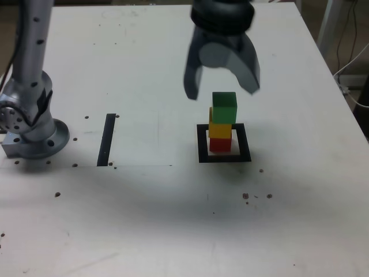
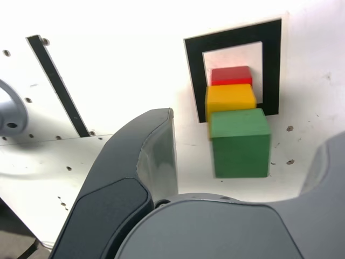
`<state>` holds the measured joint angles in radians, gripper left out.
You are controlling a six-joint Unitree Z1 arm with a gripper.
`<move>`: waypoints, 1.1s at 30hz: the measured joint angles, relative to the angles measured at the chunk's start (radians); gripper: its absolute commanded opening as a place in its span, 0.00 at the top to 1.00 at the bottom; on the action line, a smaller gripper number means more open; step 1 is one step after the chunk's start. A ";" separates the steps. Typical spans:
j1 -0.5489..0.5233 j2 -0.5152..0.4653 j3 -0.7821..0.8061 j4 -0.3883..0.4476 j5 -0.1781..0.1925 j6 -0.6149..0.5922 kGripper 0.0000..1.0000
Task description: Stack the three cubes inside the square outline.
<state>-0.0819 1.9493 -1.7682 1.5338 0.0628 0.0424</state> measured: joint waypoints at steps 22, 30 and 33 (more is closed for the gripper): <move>0.049 -0.376 0.666 -0.148 0.026 -0.098 0.00; 0.050 -0.396 0.798 -0.233 0.000 -0.106 0.00; 0.050 -0.396 0.838 -0.285 -0.013 -0.106 0.00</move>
<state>-0.0323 1.5534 -0.9306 1.2485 0.0501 -0.0635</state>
